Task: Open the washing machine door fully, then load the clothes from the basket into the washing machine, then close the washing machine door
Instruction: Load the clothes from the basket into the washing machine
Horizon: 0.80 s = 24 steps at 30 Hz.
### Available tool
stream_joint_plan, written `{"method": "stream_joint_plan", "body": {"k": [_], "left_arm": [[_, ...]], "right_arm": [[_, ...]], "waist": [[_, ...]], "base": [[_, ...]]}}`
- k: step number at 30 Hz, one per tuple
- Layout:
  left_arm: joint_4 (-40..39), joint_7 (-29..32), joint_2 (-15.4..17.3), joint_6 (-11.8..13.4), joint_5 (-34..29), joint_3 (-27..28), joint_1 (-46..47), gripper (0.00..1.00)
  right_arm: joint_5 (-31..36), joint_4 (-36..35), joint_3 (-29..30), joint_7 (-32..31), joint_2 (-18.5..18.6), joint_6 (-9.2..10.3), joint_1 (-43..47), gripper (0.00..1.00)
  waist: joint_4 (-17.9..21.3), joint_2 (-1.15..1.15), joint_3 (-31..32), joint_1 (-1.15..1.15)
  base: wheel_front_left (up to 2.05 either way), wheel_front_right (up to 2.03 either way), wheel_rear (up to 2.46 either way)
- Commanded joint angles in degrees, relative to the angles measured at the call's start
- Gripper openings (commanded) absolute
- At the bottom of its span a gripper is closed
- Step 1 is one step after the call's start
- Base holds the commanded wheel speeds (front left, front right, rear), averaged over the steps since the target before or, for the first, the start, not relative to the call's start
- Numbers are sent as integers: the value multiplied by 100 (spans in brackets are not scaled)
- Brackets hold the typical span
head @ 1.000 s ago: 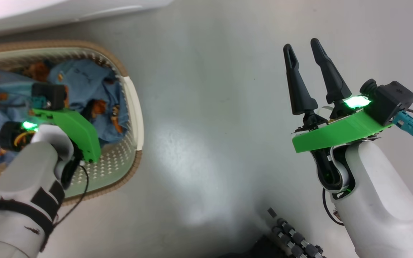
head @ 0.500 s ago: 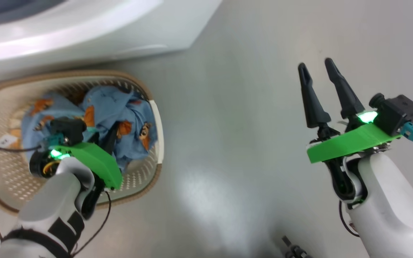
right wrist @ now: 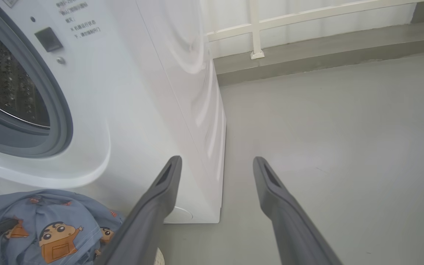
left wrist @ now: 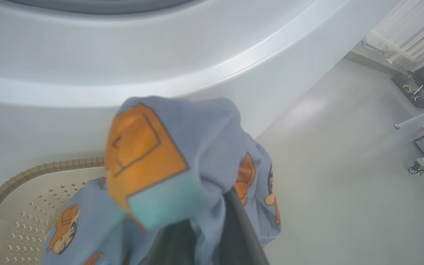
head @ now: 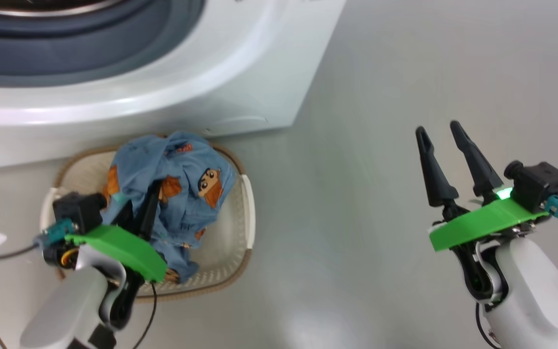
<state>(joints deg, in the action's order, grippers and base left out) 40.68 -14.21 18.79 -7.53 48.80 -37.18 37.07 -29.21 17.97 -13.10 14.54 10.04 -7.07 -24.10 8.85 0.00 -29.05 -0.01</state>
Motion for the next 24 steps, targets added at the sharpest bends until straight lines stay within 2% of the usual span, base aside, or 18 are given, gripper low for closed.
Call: {"method": "stream_joint_plan", "body": {"k": [1,11,24], "left_arm": [[-232,-78,136,4,-138,291,-167,0],[-1334,-78,-138,4,-930,1326,-1126,0],[-2277,-78,-435,29,-1630,2116,-1974,0]], "right_arm": [[-86,-76,-106,46,85,-42,206,100],[-165,18,-68,46,276,-42,605,100],[-258,74,-16,46,387,-42,1131,100]], "waist": [[-299,0,441,1],[-534,0,1213,1],[-625,0,2039,1]], "base": [[0,0,0],[0,0,0],[0,0,0]]}}
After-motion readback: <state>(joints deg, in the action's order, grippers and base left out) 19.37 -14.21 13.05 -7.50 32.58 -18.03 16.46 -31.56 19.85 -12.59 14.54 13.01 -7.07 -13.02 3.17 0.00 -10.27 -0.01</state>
